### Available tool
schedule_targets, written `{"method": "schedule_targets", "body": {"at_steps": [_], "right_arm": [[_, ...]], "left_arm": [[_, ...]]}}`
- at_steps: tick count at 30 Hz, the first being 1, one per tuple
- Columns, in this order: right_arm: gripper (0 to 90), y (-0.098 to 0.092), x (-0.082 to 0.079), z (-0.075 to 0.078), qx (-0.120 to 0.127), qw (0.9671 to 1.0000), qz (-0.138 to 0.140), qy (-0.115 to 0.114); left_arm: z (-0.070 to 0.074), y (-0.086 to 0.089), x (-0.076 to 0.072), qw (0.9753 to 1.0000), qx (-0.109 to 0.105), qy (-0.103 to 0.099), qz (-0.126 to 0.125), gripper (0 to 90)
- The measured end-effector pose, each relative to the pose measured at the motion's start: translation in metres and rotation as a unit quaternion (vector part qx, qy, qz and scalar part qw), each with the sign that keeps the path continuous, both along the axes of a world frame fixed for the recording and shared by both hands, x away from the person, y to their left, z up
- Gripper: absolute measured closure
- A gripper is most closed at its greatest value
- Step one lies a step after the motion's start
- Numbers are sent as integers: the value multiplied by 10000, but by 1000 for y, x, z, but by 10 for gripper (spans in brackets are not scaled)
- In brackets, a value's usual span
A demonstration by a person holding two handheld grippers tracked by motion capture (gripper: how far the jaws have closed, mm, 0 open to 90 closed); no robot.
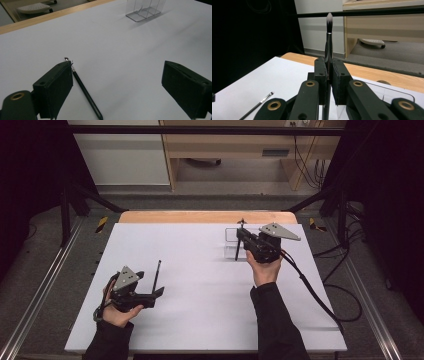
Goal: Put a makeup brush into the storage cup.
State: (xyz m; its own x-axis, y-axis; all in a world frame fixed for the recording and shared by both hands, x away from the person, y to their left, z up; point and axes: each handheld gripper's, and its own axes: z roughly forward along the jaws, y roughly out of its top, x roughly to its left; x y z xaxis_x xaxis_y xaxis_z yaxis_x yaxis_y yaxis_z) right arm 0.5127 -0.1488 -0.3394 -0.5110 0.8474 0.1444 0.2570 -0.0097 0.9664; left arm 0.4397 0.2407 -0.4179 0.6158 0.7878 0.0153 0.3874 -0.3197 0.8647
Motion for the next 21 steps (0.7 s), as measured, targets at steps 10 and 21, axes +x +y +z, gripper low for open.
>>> {"method": "schedule_targets", "body": {"at_steps": [10,21], "right_arm": [[840,2,12,6,-31,9998,-148,-103],[841,1,26,13,-32,9993,-318,-196]], "left_arm": [[0,-1,0,10000,4,-19,-14,92],[1,-1,0,10000,19,-29,-15,92]]}}
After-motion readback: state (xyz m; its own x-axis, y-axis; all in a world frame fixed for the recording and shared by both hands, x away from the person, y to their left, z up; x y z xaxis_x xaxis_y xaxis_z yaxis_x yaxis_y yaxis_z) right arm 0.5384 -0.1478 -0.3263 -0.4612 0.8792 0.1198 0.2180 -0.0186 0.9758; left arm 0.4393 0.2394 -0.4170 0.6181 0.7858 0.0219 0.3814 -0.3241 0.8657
